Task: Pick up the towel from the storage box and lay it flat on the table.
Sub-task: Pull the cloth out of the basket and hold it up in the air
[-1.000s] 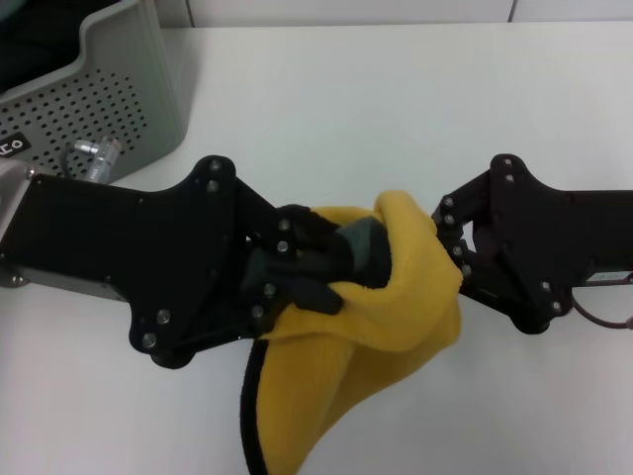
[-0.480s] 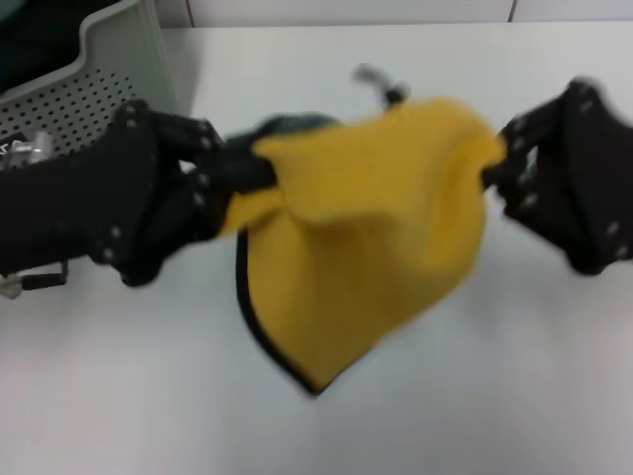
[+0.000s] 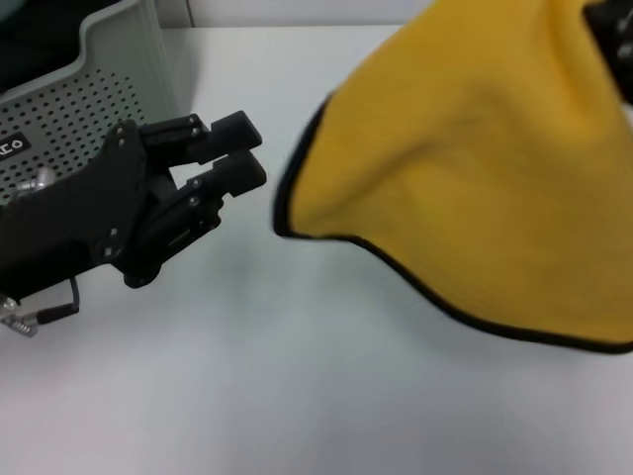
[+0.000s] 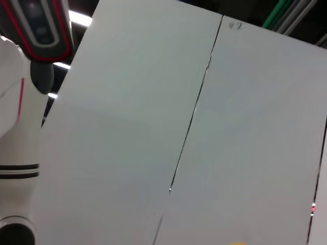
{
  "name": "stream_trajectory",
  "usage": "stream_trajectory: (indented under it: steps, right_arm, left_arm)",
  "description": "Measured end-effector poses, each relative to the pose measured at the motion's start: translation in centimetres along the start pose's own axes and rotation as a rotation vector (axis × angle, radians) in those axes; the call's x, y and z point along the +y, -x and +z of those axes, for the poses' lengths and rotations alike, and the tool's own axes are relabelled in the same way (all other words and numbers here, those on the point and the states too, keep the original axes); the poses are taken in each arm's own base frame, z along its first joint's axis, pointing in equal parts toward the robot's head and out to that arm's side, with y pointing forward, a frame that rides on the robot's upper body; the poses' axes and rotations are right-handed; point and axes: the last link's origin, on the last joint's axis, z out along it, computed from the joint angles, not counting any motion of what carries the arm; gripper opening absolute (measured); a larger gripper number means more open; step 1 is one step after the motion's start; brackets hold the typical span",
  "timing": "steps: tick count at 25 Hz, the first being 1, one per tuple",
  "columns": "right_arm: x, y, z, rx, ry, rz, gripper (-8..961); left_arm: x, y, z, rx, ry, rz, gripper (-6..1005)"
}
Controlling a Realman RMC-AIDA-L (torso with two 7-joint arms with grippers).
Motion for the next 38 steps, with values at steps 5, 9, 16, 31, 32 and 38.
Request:
stream_trajectory:
  steps: [5,9,16,31,32,38]
  right_arm:
    - [-0.9,1.5,0.3,0.014,-0.007,-0.039,2]
    - [-1.5,2.1,0.7,0.032,-0.02,-0.058,1]
    - [-2.2,2.3,1.0,0.05,-0.043,-0.071,3]
    - [-2.9,2.8,0.9,0.046,-0.059,-0.082,12]
    - [-2.9,2.8,0.9,0.045,-0.058,-0.083,12]
    - [-3.2,2.8,1.4,0.041,-0.048,-0.08,16]
  left_arm:
    - [0.3,0.8,-0.3,0.011,-0.028,-0.016,292]
    - [0.7,1.7,-0.4,-0.002,-0.035,-0.017,377]
    - [0.9,2.3,0.0,-0.02,-0.015,-0.029,529]
    - [1.2,2.3,-0.6,0.006,-0.054,0.023,588]
    - [1.2,2.3,-0.6,0.009,-0.057,0.026,587]
    - [1.0,2.1,-0.3,0.019,-0.051,0.045,585]
